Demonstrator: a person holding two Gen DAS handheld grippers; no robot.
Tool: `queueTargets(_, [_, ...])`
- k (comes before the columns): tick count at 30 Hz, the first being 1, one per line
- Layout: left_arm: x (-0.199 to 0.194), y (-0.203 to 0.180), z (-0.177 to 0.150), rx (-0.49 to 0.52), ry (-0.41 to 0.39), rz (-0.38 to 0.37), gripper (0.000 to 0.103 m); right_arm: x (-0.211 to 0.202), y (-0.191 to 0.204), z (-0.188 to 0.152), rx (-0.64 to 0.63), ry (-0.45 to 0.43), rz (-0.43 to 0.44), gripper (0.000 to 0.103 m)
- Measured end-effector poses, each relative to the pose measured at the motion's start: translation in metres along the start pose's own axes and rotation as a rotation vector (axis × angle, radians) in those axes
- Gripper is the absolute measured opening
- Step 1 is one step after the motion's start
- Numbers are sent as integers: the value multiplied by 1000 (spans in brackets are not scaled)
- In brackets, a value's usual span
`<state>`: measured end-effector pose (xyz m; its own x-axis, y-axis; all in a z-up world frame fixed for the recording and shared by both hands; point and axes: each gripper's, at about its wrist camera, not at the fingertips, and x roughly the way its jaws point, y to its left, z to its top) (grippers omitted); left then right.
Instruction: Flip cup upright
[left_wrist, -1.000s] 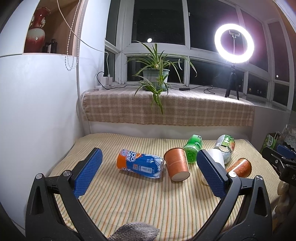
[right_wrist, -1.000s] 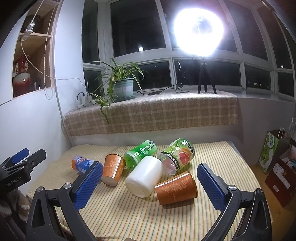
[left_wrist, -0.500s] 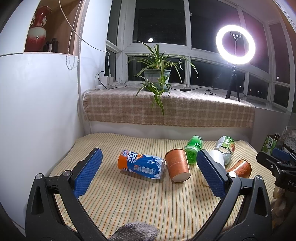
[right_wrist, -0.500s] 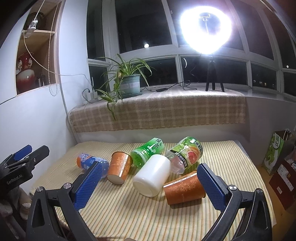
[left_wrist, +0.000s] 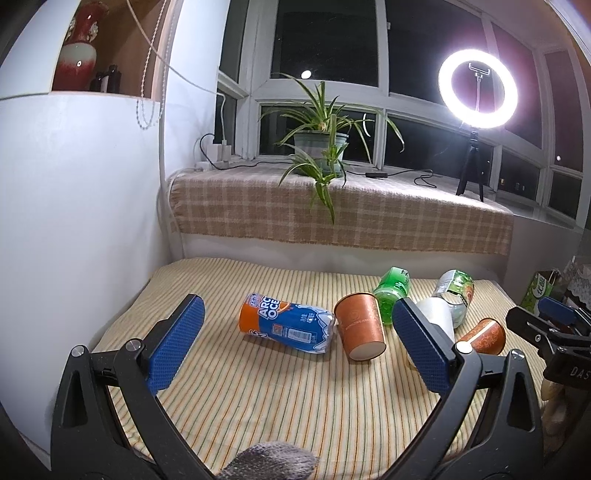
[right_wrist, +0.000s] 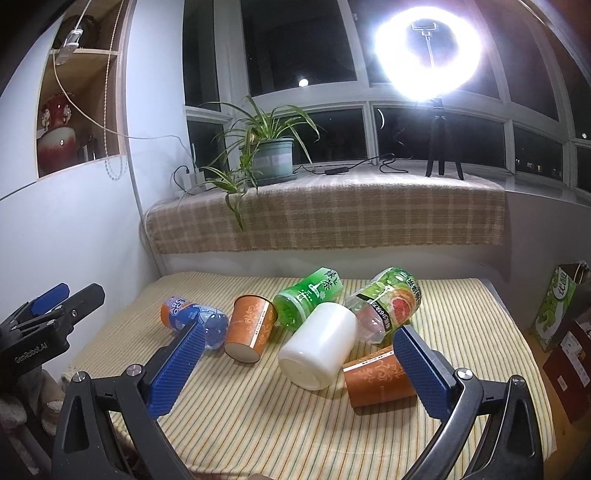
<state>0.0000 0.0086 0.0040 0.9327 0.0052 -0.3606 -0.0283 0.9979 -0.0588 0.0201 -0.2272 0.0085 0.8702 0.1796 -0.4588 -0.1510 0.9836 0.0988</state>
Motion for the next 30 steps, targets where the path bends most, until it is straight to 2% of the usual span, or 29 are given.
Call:
queueTargets(11, [13,8,0,-27,58,8,103,10,-5,-5,19,40,7,103])
queueTargets(16, [25,13,-5,-57,117,1,103,14,-6,-8,26,52,11,103])
queueTargets(21, [44,33,-10,-195,226,-7,103,14,-12,-13,48,64,12,103])
queueTargets(25, [64,51,-13,-351,308,-49,103,10,-23,-19,90,69,0,103])
queueTargets(30, [97,68,-14,-544,396,-67,101,5,-38,-33,147,88,-29,103])
